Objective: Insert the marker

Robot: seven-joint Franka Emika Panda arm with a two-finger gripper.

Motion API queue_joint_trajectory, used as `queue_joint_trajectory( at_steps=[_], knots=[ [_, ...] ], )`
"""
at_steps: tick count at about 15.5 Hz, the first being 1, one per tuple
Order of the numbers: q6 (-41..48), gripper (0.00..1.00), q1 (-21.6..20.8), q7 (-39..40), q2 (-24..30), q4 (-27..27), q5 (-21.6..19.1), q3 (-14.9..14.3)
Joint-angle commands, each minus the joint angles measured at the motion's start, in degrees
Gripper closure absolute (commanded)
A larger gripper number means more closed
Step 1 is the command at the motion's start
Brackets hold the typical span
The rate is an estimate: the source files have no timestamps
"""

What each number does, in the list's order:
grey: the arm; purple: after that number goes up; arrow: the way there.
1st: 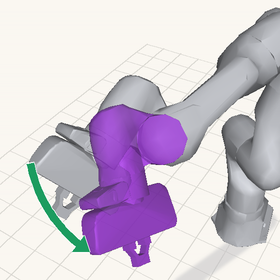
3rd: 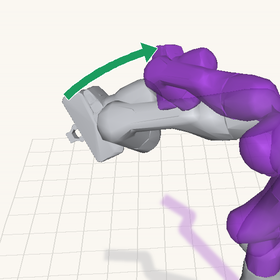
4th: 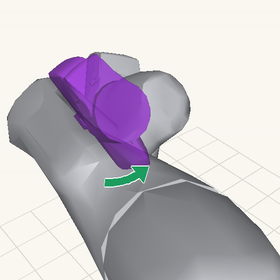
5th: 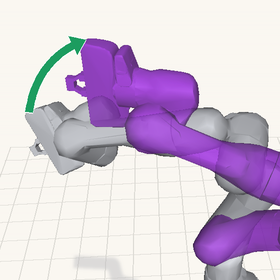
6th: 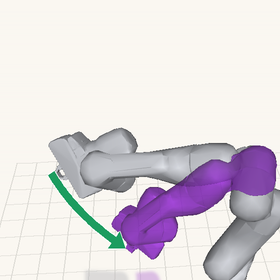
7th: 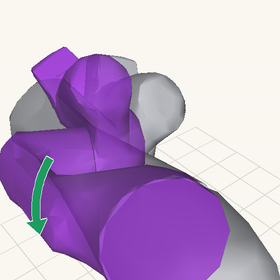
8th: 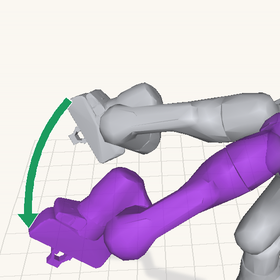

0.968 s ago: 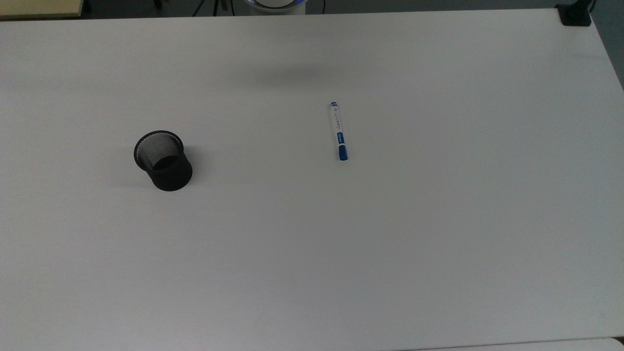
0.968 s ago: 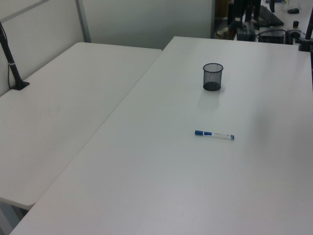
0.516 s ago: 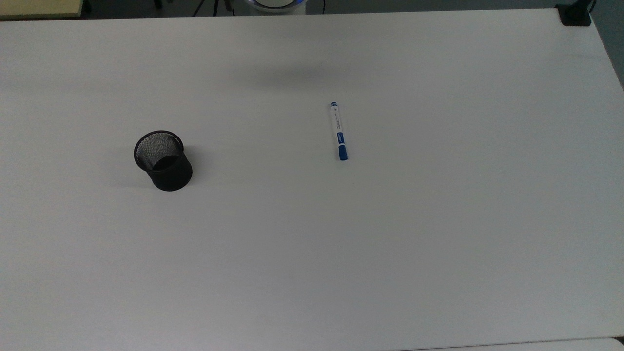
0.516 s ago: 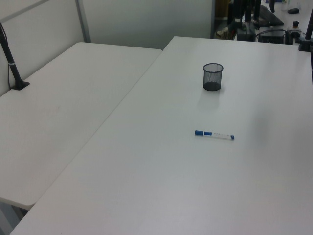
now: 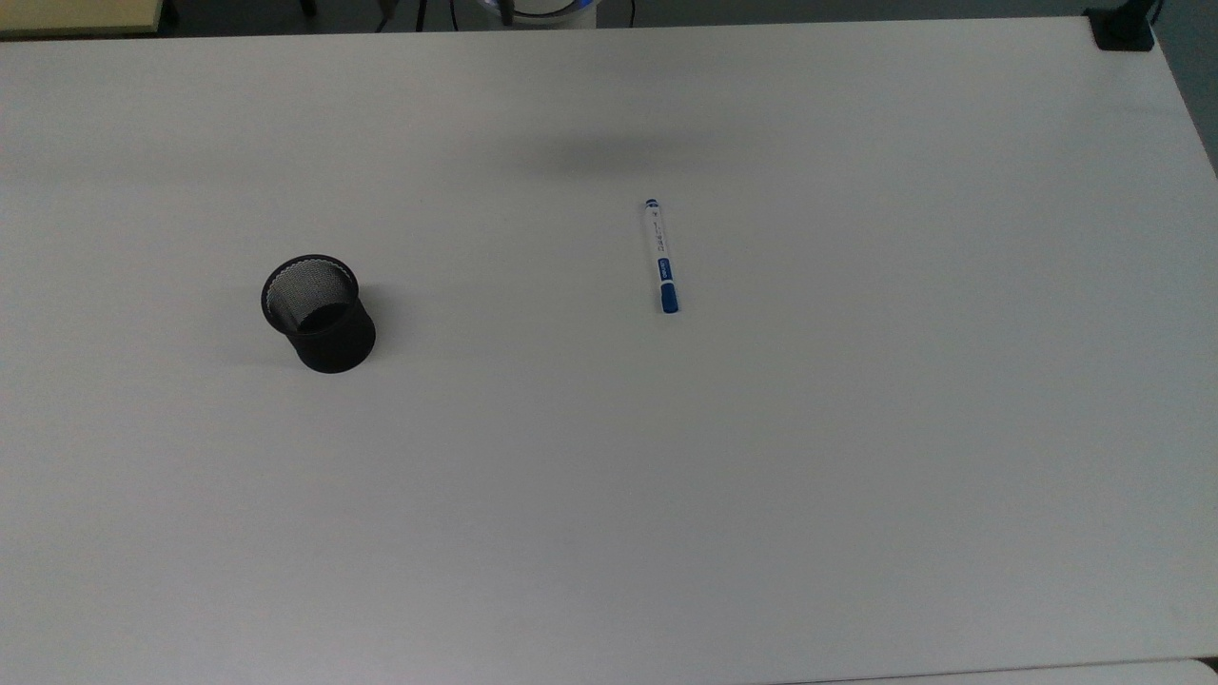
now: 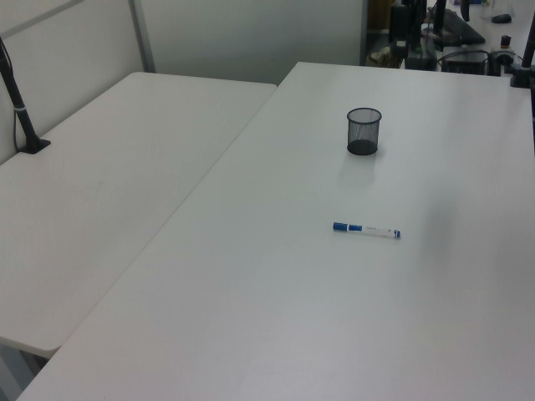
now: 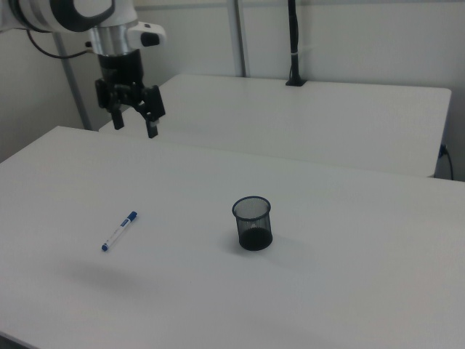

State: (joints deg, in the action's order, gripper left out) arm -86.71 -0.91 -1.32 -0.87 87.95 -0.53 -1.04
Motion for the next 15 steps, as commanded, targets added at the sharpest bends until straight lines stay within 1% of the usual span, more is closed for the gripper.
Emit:
queue_joint_trajectory(
  at_steps=[1, 3, 5, 6, 8, 11, 13, 15],
  knots=[
    [-0.20, 0.00, -6.89, 0.97, -0.97, 1.34, 0.00, -0.45],
    [-2.22, 0.00, -9.53, 0.27, -3.34, 1.52, -0.08, -0.45],
    [-3.02, 0.00, -13.04, -0.61, -6.85, 1.52, -0.17, -0.54],
    [-4.41, 0.00, -14.54, -1.66, -8.61, 1.52, -0.17, -0.54],
    [-9.15, 0.00, -16.13, -4.56, -12.47, 1.96, -0.17, -0.54],
    [-16.45, 0.00, -17.19, -8.16, -17.32, 3.36, 0.35, -0.54],
    [-19.35, 0.01, -17.19, -8.35, -17.77, 6.34, 0.44, -0.54],
    [-24.26, 0.02, -17.19, -9.13, -17.94, 9.33, 0.44, -0.54]
  ],
)
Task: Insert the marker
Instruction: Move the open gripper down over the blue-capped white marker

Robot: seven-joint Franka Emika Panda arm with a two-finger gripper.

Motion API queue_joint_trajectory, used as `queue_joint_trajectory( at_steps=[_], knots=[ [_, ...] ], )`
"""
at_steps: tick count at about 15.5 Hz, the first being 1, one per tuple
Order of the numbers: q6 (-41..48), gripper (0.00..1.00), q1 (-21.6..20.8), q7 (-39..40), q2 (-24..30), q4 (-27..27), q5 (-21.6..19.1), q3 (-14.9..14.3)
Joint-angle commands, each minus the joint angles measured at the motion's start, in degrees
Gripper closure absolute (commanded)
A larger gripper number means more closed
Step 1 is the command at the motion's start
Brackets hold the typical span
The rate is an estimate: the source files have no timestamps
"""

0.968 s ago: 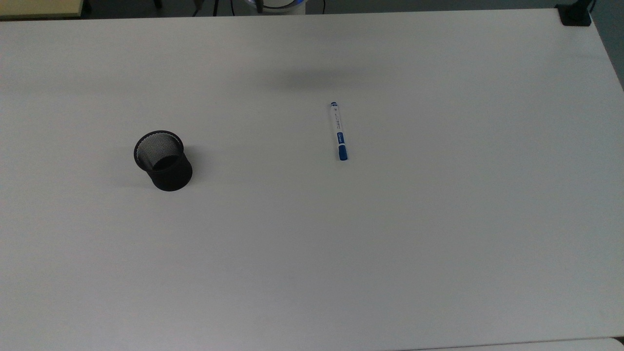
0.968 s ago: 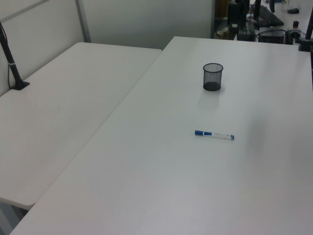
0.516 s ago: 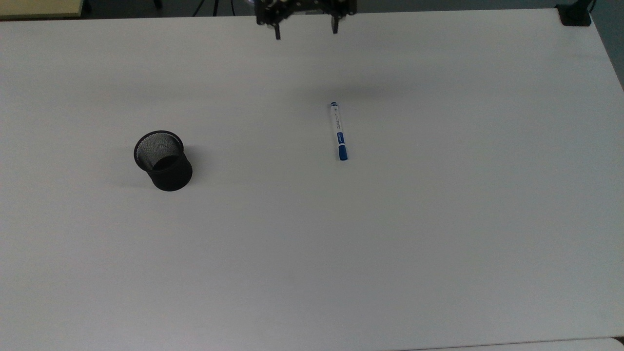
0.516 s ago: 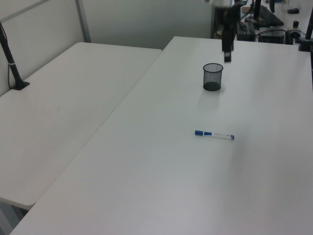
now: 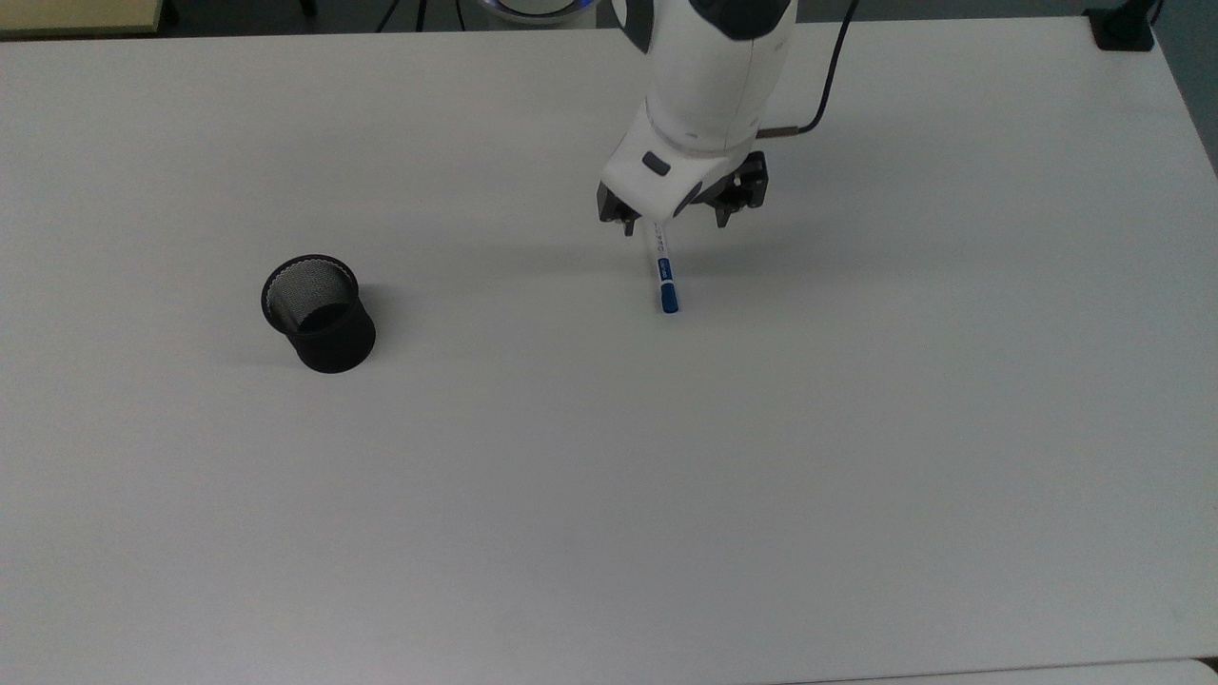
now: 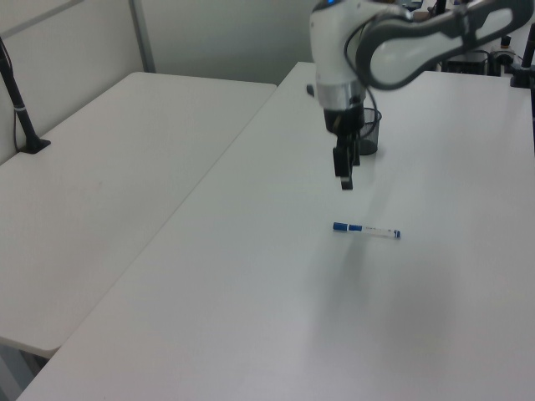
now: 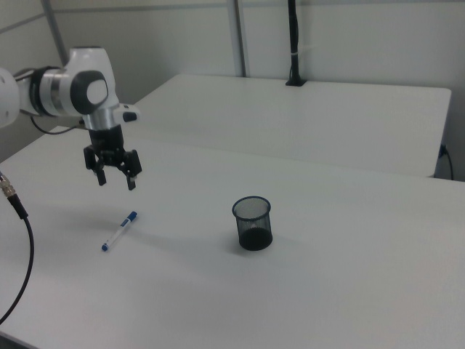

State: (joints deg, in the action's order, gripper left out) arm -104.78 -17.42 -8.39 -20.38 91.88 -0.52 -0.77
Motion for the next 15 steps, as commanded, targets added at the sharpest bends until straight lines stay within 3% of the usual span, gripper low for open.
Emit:
queue_joint_trajectory(
  at_steps=[1, 6, 15],
  knots=[
    [-7.88, 0.02, -0.68, -2.15, 1.05, 6.29, 0.60, -0.81],
    [-10.70, 0.09, -2.17, -3.46, -3.53, 5.95, 0.96, -0.90],
    [-12.29, 0.42, -3.76, -4.44, -7.31, 5.68, 3.15, -0.90]
  ],
)
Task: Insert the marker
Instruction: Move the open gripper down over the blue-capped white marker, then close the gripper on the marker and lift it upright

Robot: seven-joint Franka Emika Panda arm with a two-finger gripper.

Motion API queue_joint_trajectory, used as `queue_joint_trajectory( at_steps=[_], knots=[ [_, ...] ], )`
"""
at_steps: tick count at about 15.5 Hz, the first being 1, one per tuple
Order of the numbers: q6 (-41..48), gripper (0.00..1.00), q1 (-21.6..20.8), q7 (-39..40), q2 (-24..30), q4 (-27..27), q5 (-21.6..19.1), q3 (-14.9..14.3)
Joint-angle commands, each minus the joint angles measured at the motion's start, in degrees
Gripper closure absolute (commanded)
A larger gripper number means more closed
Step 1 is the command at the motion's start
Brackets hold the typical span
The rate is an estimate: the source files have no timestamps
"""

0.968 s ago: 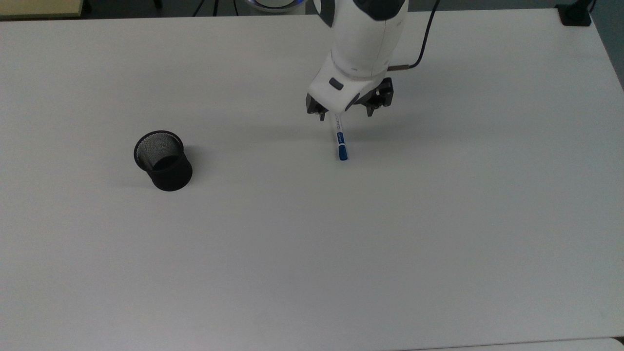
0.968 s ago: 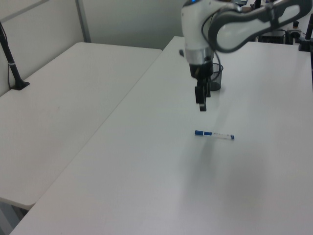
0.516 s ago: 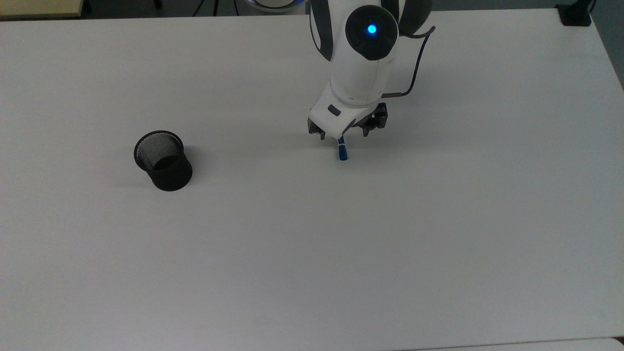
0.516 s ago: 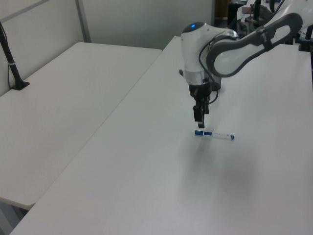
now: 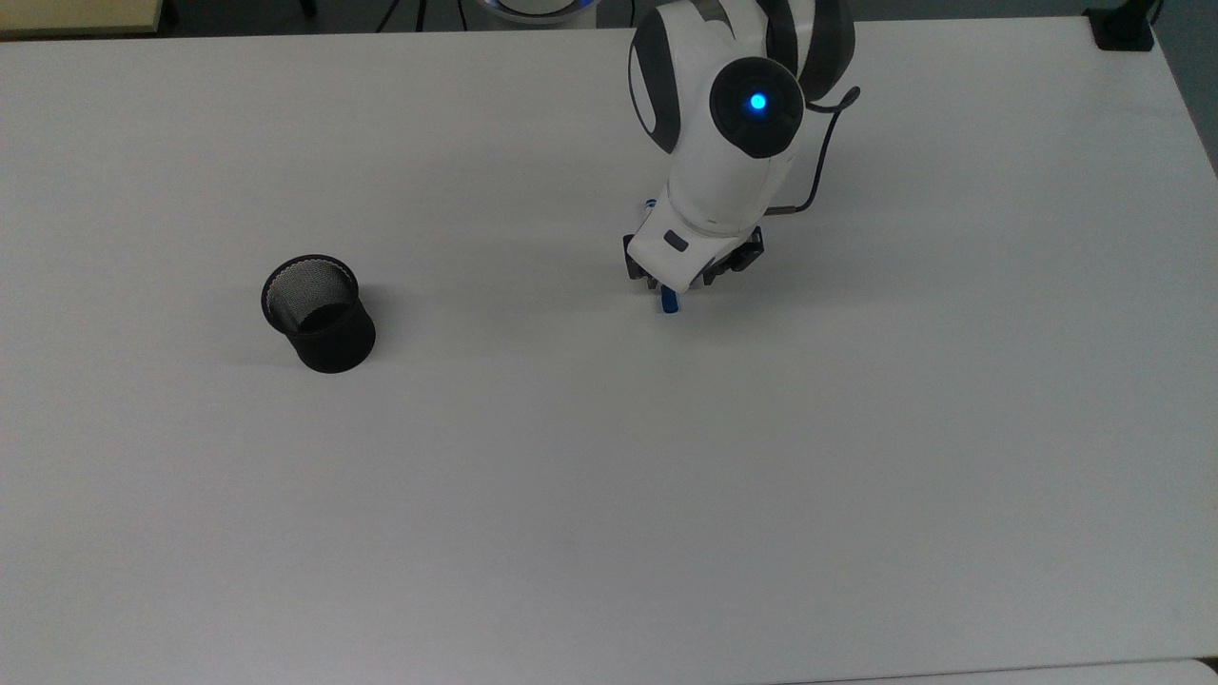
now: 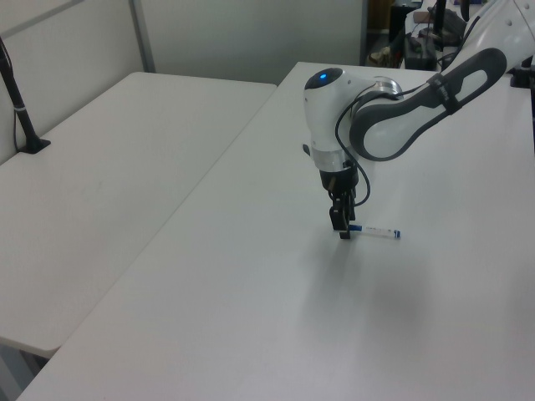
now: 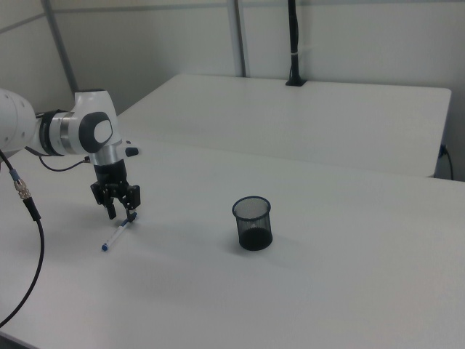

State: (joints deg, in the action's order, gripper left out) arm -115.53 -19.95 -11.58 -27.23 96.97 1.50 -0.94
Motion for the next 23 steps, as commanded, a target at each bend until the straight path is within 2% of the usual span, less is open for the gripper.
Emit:
queue_joint_trajectory(
  at_steps=[1, 5, 8, 10, 14, 18, 23],
  knots=[
    [-1.89, 0.48, -1.41, -1.25, -0.72, 0.59, 1.14, -0.73],
    [-2.86, 0.62, -1.41, -2.04, -1.24, 0.59, 1.14, -0.73],
    [-2.77, 0.81, -1.50, -2.04, -1.25, 0.50, 1.14, -0.73],
    [-2.68, 0.89, -1.50, -2.04, -1.16, 0.50, 1.14, -0.82],
    [-1.54, 0.93, -1.59, -2.13, -0.63, -0.20, 0.97, -1.26],
    [2.58, 0.93, -0.36, -1.78, 3.67, -2.47, 0.88, -1.96],
    [1.46, 0.93, -0.36, -1.34, 7.63, -4.68, 0.88, -8.10]
  ],
)
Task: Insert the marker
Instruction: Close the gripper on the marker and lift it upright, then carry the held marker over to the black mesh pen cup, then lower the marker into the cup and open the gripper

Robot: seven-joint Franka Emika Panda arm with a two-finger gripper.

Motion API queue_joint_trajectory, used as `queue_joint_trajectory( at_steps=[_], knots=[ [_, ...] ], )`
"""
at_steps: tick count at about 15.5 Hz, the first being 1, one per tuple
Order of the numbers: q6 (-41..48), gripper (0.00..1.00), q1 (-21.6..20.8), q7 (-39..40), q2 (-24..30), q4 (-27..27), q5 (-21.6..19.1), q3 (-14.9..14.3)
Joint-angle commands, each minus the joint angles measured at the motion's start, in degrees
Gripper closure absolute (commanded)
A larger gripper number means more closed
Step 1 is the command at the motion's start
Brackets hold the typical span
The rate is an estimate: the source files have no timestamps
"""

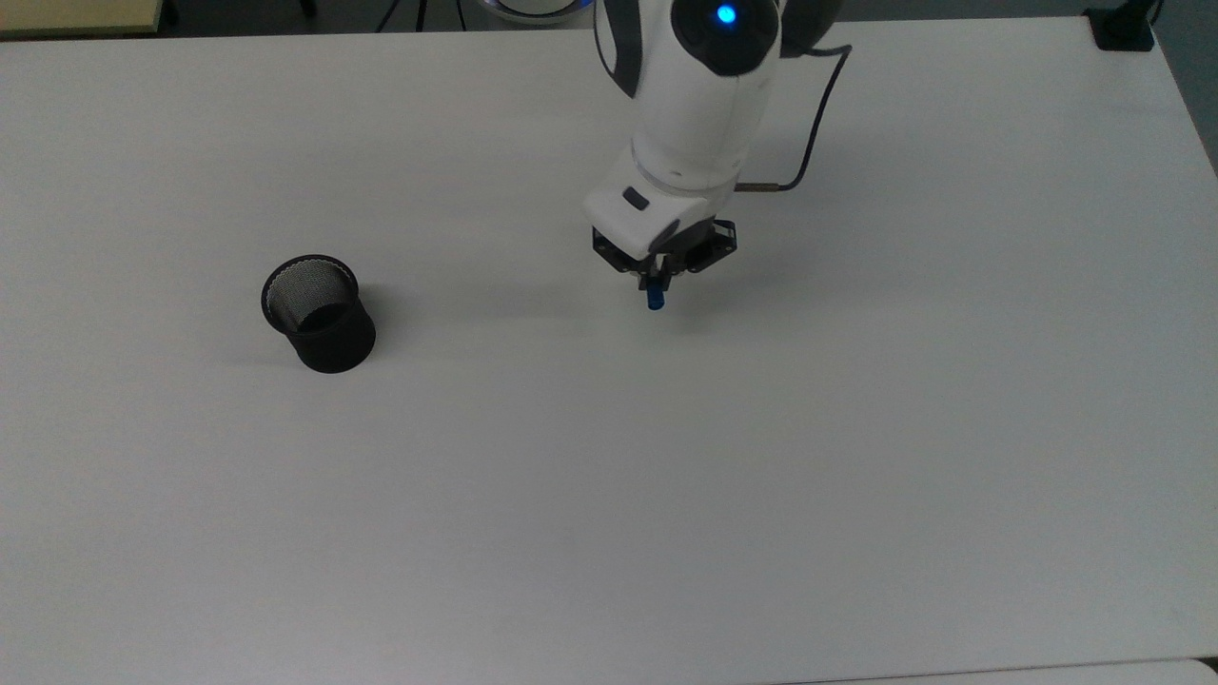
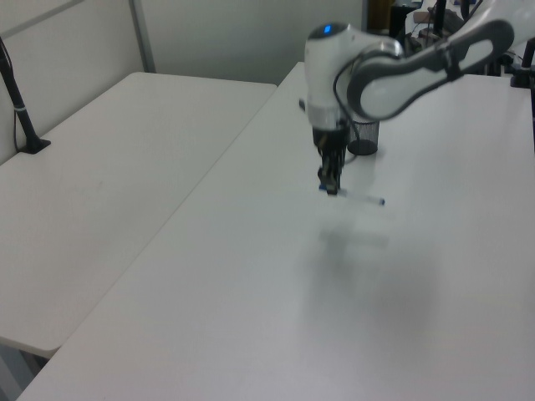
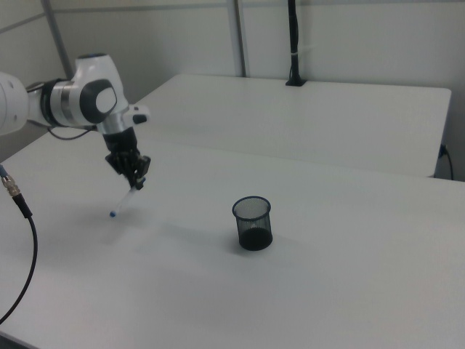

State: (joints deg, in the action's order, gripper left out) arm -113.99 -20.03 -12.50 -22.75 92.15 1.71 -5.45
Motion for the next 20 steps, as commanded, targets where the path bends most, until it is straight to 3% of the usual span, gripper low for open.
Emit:
queue_joint_trajectory(
  at_steps=[1, 5, 8, 13, 20],
  knots=[
    [-1.83, 0.93, -0.19, -0.59, 3.33, -0.91, 0.57, -5.69],
    [-11.39, 0.93, 0.51, -0.86, 5.95, -1.89, 0.49, -13.52],
    [-20.28, 0.92, 2.70, -1.12, 6.67, -1.09, 0.49, -17.21],
    [-38.89, 0.90, 9.38, -2.35, 5.88, 4.95, 0.83, -17.66],
    [-45.95, 0.90, 11.06, -1.65, 4.21, 13.83, 4.34, -17.93]
  ],
)
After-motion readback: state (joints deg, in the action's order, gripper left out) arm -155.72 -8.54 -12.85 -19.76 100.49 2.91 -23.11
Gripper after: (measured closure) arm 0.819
